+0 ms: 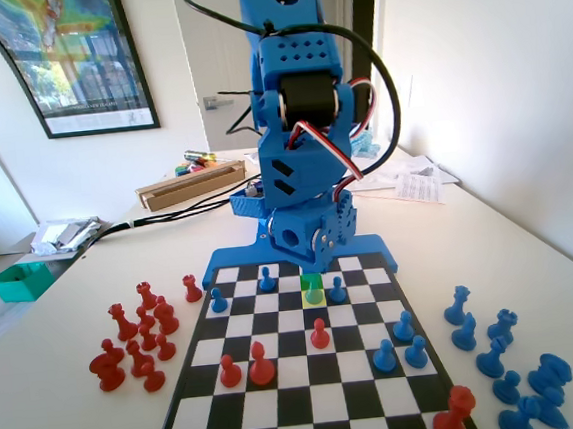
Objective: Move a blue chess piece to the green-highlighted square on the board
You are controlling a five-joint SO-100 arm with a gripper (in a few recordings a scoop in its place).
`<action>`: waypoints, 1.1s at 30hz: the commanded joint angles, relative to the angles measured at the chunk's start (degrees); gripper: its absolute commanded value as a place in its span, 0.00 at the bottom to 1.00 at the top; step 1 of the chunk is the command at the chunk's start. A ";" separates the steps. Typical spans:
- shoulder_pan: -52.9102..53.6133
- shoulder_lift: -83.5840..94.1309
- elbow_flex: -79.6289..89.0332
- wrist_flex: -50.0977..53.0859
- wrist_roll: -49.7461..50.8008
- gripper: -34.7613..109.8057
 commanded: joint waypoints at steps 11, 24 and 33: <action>0.35 1.32 -0.62 0.62 -0.62 0.25; 0.18 5.19 -4.57 9.76 0.18 0.25; -1.49 9.76 2.46 6.77 0.18 0.25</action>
